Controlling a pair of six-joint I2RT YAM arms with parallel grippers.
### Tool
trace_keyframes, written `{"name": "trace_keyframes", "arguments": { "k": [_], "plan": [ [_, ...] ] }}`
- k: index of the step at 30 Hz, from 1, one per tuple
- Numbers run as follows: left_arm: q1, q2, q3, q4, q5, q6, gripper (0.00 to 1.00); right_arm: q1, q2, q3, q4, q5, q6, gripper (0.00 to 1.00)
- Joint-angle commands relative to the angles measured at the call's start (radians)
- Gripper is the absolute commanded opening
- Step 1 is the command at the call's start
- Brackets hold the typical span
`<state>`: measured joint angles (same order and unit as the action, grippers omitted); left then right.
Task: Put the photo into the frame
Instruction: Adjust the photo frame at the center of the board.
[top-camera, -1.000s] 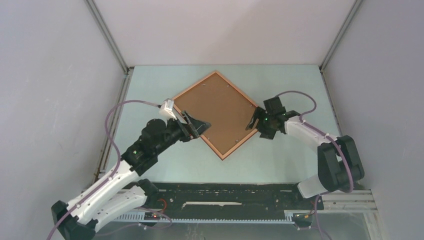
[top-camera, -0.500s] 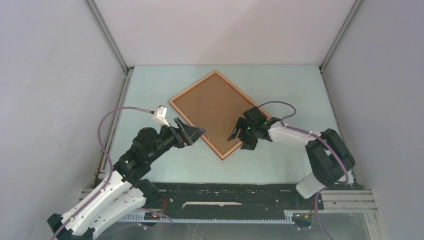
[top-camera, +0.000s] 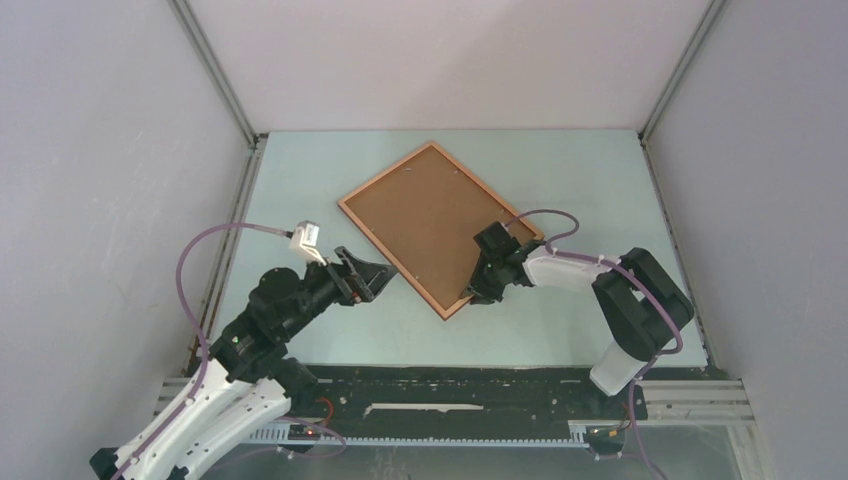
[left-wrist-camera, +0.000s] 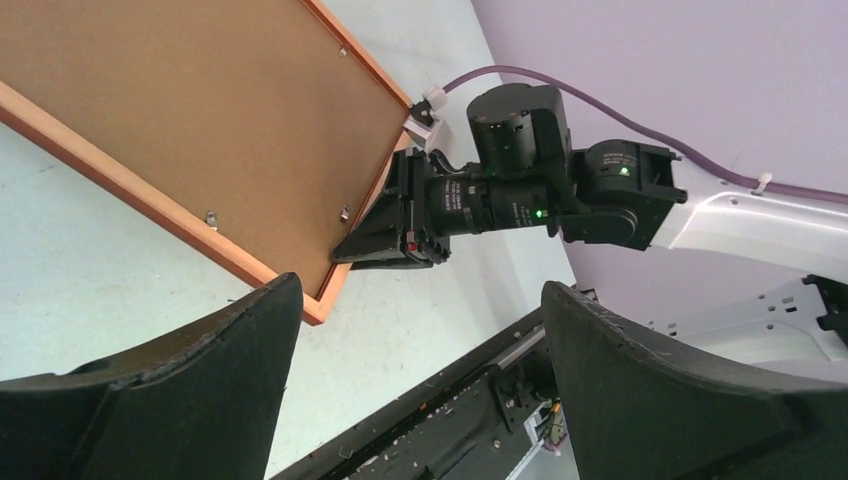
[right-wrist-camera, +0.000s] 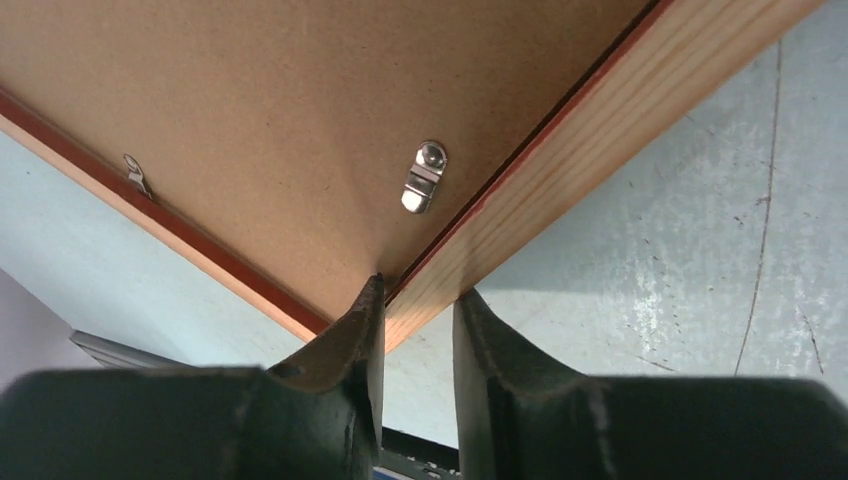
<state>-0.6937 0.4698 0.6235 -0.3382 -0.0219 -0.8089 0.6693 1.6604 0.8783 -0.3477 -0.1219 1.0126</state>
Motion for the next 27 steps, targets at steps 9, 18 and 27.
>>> {"name": "trace_keyframes", "arguments": {
  "k": [9, 18, 27],
  "plan": [
    [-0.003, 0.006, 0.064, -0.034, -0.026, 0.057, 0.95, 0.006, 0.014, -0.01, -0.253, 0.121, -0.252, 0.0],
    [0.003, 0.103, 0.169, -0.125, -0.098, 0.139, 0.95, -0.238, -0.19, -0.065, -0.353, 0.197, -0.361, 0.02],
    [0.157, 0.184, 0.212, -0.195, -0.016, 0.147, 0.98, -0.394, -0.251, -0.001, -0.413, 0.238, -0.532, 0.28]
  ]
}}
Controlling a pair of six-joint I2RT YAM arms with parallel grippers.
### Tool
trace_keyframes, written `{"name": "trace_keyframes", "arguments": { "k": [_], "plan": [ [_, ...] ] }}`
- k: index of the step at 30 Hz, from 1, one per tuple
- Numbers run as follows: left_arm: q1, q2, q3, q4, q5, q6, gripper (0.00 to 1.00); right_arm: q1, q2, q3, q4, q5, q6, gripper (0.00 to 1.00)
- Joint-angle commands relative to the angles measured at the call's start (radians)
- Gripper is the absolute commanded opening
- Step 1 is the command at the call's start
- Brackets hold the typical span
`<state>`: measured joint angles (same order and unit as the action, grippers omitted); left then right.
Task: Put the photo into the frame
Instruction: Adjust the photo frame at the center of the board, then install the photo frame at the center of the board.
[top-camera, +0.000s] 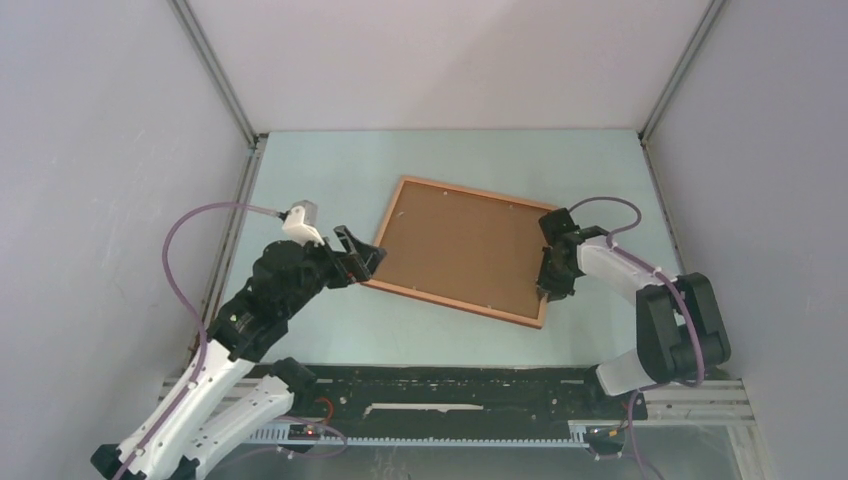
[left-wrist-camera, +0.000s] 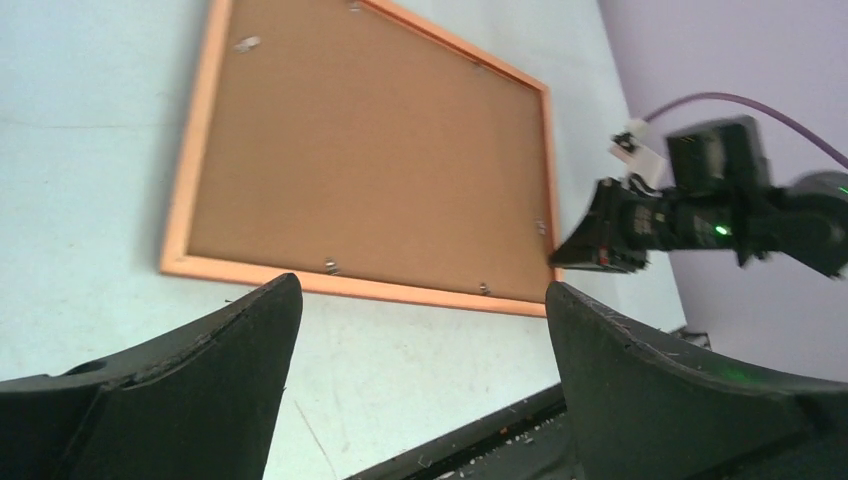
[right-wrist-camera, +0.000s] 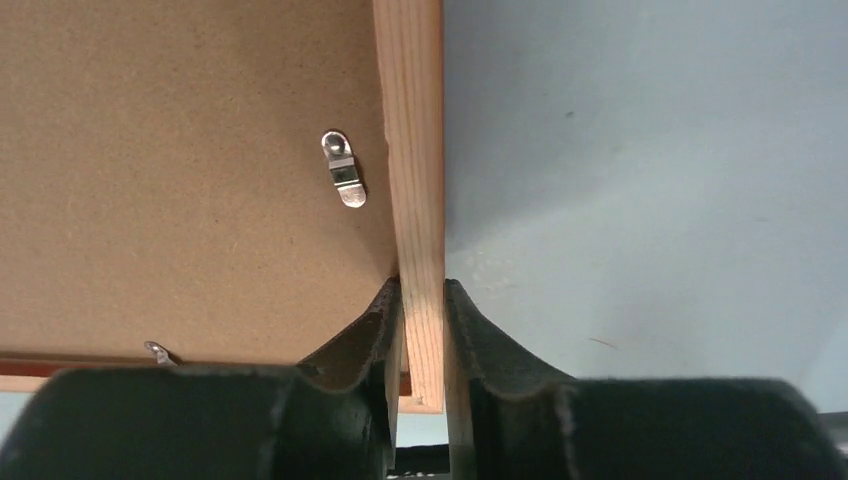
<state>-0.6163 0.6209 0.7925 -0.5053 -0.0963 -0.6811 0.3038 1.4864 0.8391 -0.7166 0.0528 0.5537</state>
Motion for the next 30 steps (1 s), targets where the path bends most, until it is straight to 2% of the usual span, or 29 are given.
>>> {"name": "trace_keyframes", "arguments": {
  "k": [1, 6, 9, 12, 14, 16, 18, 21, 25, 30],
  "plan": [
    [0.102, 0.05, 0.037, -0.019, 0.084, 0.015, 0.98, -0.038, -0.087, 0.038, -0.038, 0.063, -0.086, 0.38],
    [0.205, 0.181, 0.006, 0.036, 0.182, -0.007, 0.99, -0.08, -0.102, 0.051, -0.031, 0.075, -0.111, 0.57],
    [0.307, 0.277, -0.041, 0.174, 0.295, -0.073, 0.98, -0.065, -0.155, 0.075, -0.02, 0.131, -0.137, 0.74],
    [0.397, 0.382, -0.088, 0.333, 0.372, -0.133, 0.98, 0.011, -0.201, 0.137, 0.046, 0.108, -0.153, 0.81],
    [0.414, 0.445, -0.097, 0.401, 0.346, -0.138, 0.98, 0.06, -0.172, 0.183, 0.153, -0.015, -0.139, 0.82],
    [0.416, 0.52, -0.09, 0.45, 0.287, -0.122, 0.97, 0.089, -0.118, 0.202, 0.342, -0.17, -0.082, 0.81],
    [0.418, 0.624, -0.061, 0.483, 0.269, -0.101, 0.93, 0.115, -0.022, 0.249, 0.482, -0.243, -0.011, 0.74],
    [0.418, 0.805, 0.05, 0.47, 0.284, -0.012, 0.86, 0.148, 0.165, 0.371, 0.647, -0.332, 0.082, 0.72],
    [0.42, 1.008, 0.227, 0.346, 0.221, 0.098, 0.83, 0.182, 0.433, 0.628, 0.7, -0.468, 0.156, 0.68],
    [0.419, 1.095, 0.28, 0.363, 0.228, 0.089, 0.76, 0.191, 0.652, 0.842, 0.748, -0.55, 0.22, 0.57]
  ]
}}
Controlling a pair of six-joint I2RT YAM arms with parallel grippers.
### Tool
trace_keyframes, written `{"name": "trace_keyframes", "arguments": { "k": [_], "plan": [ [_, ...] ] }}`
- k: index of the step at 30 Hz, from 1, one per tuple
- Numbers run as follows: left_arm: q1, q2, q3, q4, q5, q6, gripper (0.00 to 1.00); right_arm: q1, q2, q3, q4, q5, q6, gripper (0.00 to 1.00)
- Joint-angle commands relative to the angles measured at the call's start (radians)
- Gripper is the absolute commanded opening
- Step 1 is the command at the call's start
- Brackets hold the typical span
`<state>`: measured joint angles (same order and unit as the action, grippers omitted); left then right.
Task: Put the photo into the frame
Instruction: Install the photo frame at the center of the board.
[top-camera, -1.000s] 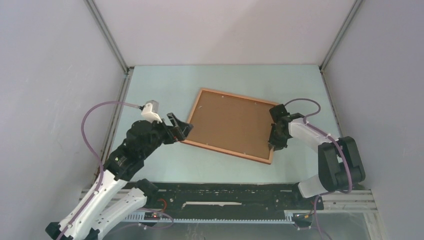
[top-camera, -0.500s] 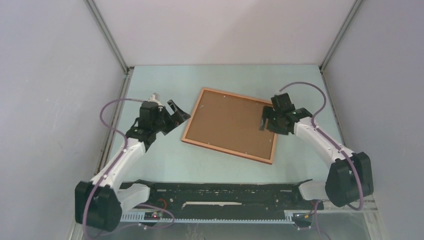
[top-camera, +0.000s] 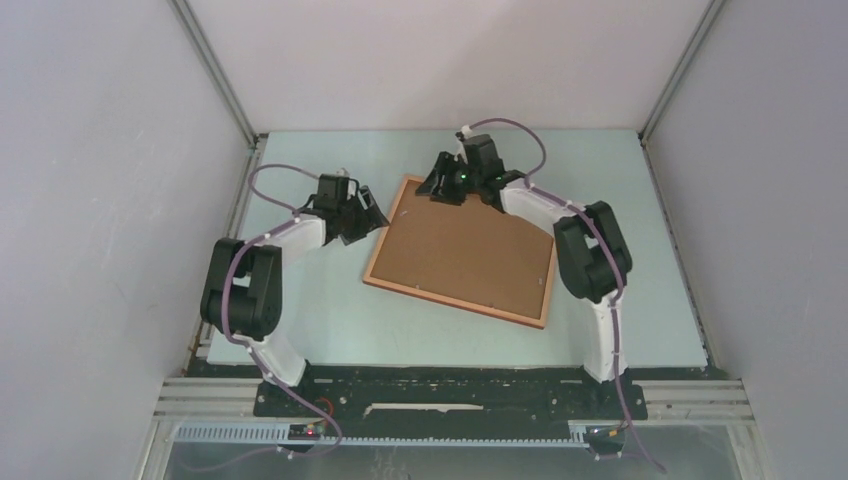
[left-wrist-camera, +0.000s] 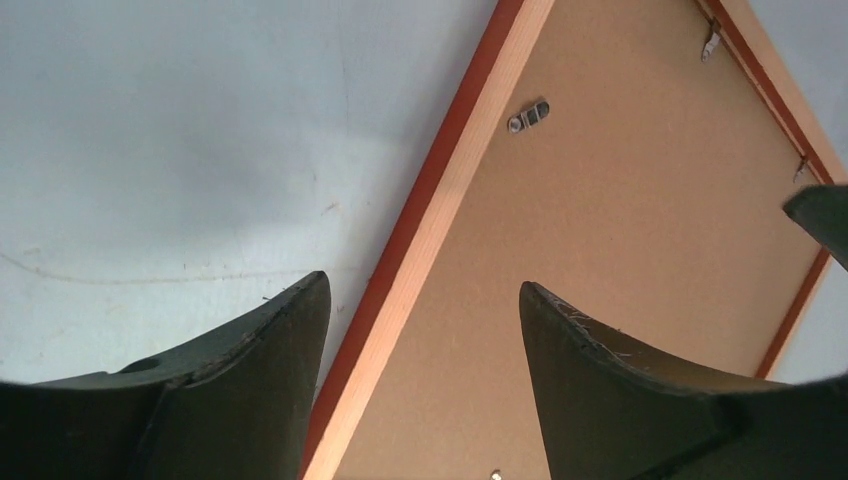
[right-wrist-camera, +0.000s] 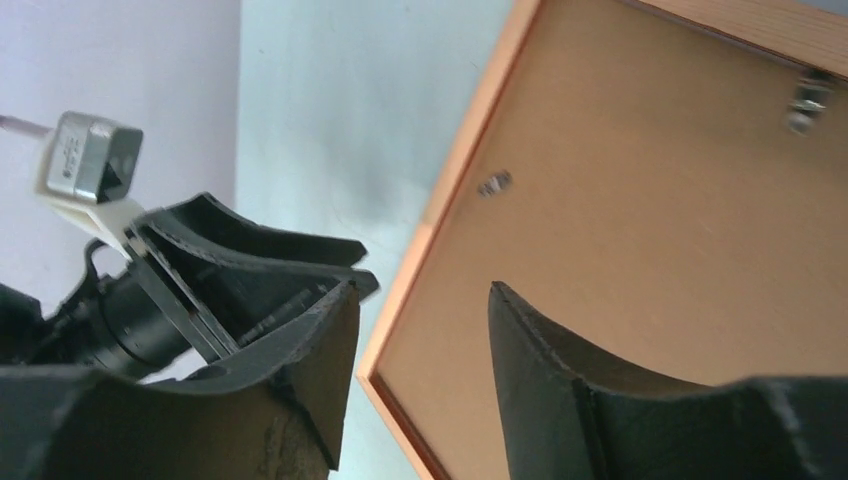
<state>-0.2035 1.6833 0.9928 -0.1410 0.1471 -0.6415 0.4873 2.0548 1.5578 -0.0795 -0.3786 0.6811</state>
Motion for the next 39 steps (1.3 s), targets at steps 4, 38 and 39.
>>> {"name": "trace_keyframes", "arguments": {
  "k": [4, 38, 39],
  "plan": [
    [0.007, 0.1, 0.093, 0.014, 0.06, 0.025, 0.72, 0.011, 0.192, 0.201, 0.127, -0.18, 0.11, 0.5],
    [-0.047, 0.016, -0.26, 0.336, 0.253, -0.117, 0.32, -0.003, 0.282, 0.092, 0.056, -0.151, 0.156, 0.31],
    [-0.047, 0.014, -0.263, 0.338, 0.253, -0.116, 0.32, -0.005, 0.291, 0.101, 0.053, -0.155, 0.162, 0.3]
  ]
}}
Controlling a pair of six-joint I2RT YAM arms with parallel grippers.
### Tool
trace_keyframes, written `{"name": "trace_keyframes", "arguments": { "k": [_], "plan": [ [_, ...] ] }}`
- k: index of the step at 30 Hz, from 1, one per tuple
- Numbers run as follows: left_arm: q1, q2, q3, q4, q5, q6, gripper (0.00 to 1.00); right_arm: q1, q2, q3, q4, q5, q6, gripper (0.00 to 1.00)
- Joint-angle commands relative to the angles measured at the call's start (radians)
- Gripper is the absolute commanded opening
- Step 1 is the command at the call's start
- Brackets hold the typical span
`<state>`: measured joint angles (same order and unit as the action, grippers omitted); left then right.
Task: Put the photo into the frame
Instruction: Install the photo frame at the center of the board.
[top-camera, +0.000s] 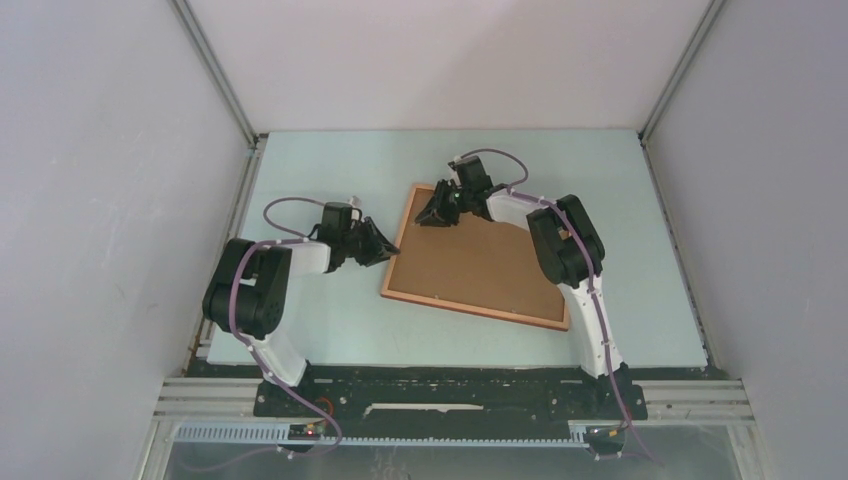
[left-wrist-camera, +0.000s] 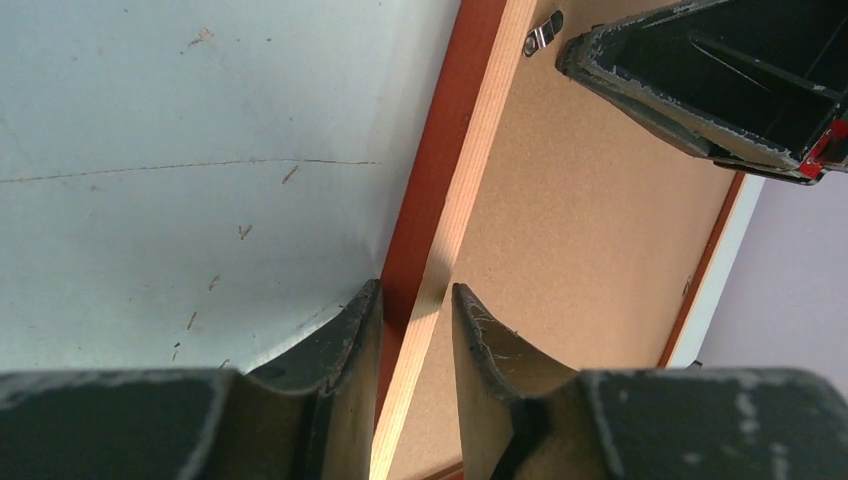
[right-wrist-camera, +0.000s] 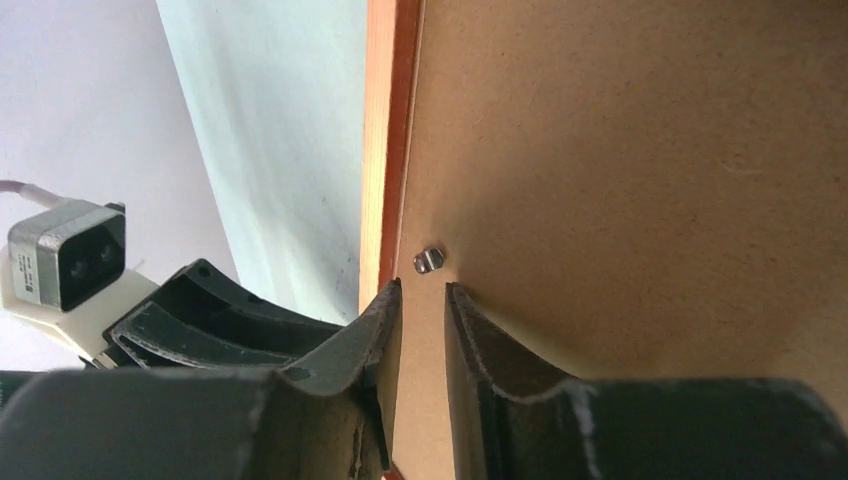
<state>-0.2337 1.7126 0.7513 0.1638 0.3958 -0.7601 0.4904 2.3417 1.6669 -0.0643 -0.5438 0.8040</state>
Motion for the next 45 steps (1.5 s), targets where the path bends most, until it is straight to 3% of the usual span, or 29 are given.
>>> {"name": "trace_keyframes", "arguments": {
  "k": [1, 8, 20, 28, 33, 35, 39, 42, 45],
  "plan": [
    [-0.017, -0.017, -0.026, 0.038, 0.004, 0.002, 0.32, -0.006, 0.013, 0.001, 0.033, 0.006, 0.041, 0.28],
    [-0.017, -0.034, -0.041, 0.045, -0.007, 0.005, 0.3, 0.002, 0.071, 0.075, 0.003, 0.015, 0.051, 0.27],
    [-0.018, -0.03, -0.035, 0.037, -0.004, 0.011, 0.27, 0.023, 0.151, 0.17, 0.005, -0.051, 0.08, 0.17],
    [-0.022, -0.036, -0.032, 0.026, -0.019, 0.013, 0.27, 0.026, 0.128, 0.182, -0.001, -0.072, 0.054, 0.18],
    [-0.055, -0.091, -0.029, -0.03, -0.109, 0.042, 0.38, -0.029, 0.002, 0.219, -0.053, -0.095, -0.074, 0.28],
    [-0.077, -0.116, -0.022, -0.054, -0.156, 0.058, 0.42, -0.047, -0.102, 0.184, -0.091, -0.091, -0.14, 0.38],
    [-0.121, -0.174, -0.045, -0.048, -0.209, 0.077, 0.54, -0.087, -0.396, -0.071, -0.098, -0.015, -0.236, 0.62],
    [-0.147, -0.276, -0.106, -0.001, -0.271, 0.085, 0.69, -0.15, -0.586, -0.328, -0.118, 0.046, -0.266, 0.7],
    [-0.154, -0.412, -0.178, 0.017, -0.314, 0.087, 0.78, -0.234, -0.723, -0.496, -0.23, 0.136, -0.298, 0.7]
  ]
}}
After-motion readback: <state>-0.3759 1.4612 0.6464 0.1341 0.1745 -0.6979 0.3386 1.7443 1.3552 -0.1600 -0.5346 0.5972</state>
